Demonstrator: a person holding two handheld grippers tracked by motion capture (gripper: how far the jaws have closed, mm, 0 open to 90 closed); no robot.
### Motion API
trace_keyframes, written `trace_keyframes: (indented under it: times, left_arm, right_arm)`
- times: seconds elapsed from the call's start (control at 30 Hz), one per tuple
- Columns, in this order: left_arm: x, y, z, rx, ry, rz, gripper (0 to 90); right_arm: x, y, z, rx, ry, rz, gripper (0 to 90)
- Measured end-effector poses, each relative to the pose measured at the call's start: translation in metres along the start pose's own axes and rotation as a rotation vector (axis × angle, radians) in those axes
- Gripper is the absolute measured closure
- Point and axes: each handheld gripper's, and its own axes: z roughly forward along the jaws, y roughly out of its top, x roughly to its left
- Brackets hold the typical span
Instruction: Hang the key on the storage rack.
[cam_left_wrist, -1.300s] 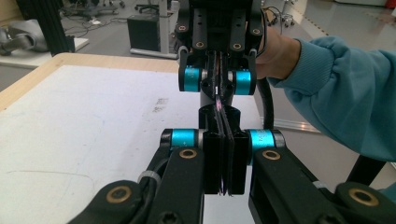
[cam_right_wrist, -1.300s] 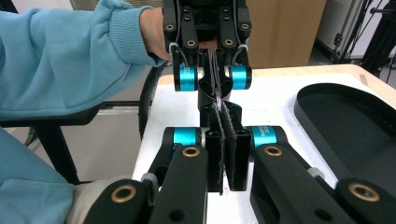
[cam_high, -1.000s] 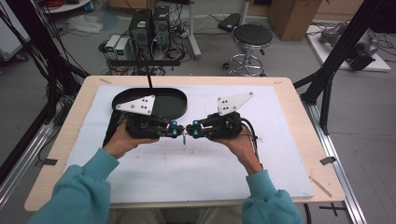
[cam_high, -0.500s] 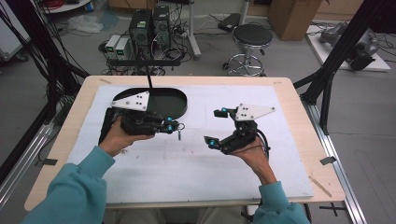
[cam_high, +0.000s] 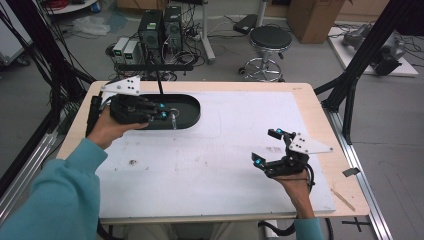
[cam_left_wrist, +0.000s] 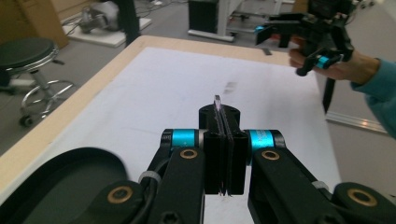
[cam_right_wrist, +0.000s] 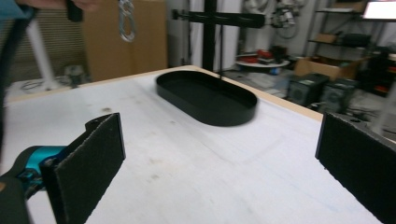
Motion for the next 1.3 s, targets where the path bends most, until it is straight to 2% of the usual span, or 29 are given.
trace_keyframes:
  times: [0.13,0.4,0.6,0.7,0.77,0.9,1.03,1.17,1.3]
  left_arm:
    - [0.013,0.006,-0.008,0.037,0.052,-0.005,88.3]
    - [0.036,0.017,-0.014,0.119,0.133,-0.003,88.3]
    - [0.052,0.022,-0.016,0.171,0.164,-0.006,88.3]
    - [0.063,0.022,-0.017,0.222,0.185,-0.002,88.3]
    - [0.069,0.024,-0.018,0.224,0.196,-0.009,88.3]
    - [0.077,0.029,-0.02,0.247,0.213,-0.011,88.3]
    - [0.086,0.033,-0.02,0.281,0.225,0.0,88.2]
    - [0.095,0.033,-0.021,0.297,0.249,-0.014,88.3]
    - [0.104,0.031,-0.023,0.313,0.266,-0.025,88.3]
  right_arm:
    - [-0.007,-0.015,-0.013,-0.015,-0.038,0.037,0.7]
    - [-0.012,-0.035,-0.02,0.002,-0.056,0.057,0.7]
    - [-0.013,-0.043,-0.023,-0.034,-0.072,0.055,0.7]
    - [-0.014,-0.045,-0.024,-0.058,-0.09,0.064,0.7]
    - [-0.014,-0.046,-0.025,-0.072,-0.102,0.053,0.7]
    - [-0.015,-0.052,-0.025,-0.102,-0.133,0.069,0.7]
    - [-0.016,-0.057,-0.023,-0.099,-0.148,0.069,0.7]
    - [-0.015,-0.061,-0.023,-0.108,-0.16,0.052,0.7]
    - [-0.015,-0.063,-0.025,-0.139,-0.174,0.045,0.7]
